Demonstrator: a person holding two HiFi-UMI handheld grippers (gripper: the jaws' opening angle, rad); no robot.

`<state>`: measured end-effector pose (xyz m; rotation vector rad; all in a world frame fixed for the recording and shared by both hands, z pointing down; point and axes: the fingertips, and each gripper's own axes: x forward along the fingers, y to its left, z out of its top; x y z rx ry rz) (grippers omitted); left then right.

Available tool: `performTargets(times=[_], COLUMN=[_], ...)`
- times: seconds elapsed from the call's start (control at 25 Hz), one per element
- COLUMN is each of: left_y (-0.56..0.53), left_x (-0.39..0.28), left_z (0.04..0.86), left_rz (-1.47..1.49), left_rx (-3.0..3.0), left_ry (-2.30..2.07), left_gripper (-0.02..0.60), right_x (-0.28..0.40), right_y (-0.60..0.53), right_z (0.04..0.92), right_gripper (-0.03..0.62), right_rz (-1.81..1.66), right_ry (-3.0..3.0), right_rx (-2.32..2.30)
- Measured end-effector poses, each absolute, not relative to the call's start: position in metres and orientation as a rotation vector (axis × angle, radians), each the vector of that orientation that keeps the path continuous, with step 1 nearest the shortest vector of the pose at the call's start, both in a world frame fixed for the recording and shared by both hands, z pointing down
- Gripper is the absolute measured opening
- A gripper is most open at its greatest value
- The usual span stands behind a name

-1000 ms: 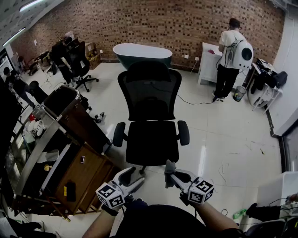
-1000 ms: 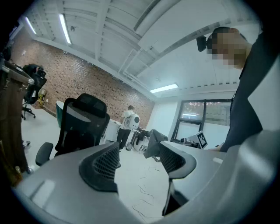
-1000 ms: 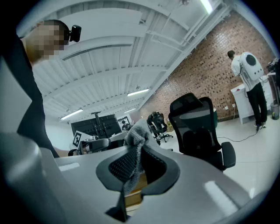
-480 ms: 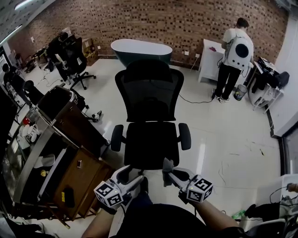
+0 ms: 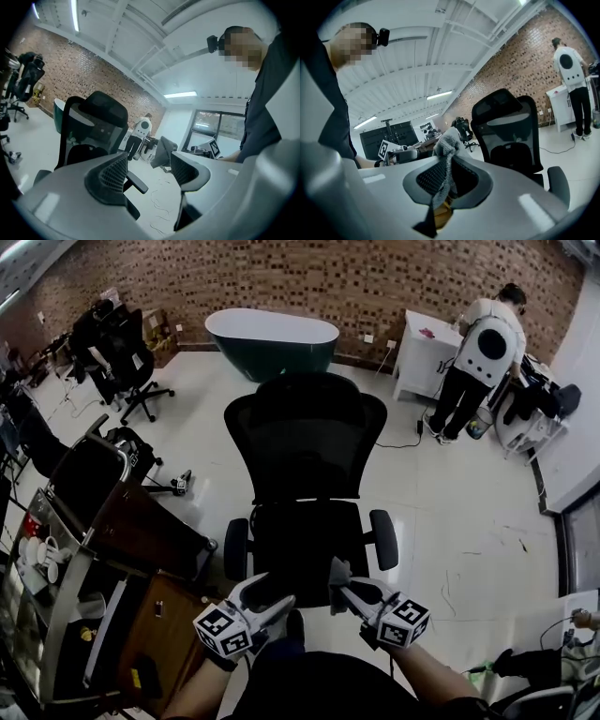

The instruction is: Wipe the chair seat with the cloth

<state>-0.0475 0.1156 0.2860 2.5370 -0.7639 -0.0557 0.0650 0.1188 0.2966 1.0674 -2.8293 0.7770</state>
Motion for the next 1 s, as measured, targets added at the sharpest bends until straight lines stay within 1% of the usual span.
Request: performTargets(times=[0.28, 0.72, 1.0], left_y=[0.039, 0.003, -0.013], left_x=[-0.082, -0.079, -0.079], left_z=[0.287, 0.3, 0.315], left_rz=[-0.052, -0.052, -0.043], left_rx=[2.545, 2.508, 2.463], left_ry=[-0.701, -0.709, -0.76], left_gripper=[0.313, 0.313, 0.313], right_x=[0.031, 0.023, 0.013], right_y=[0.043, -0.004, -0.033], right_z=[0.291, 0.303, 0.342], right_gripper=[0.035, 0.035, 0.035], right_rz=[0.78, 0.785, 0.811], right_ry=[-2.817, -2.784, -2.76], right_rx=[1.125, 1.061, 0.94])
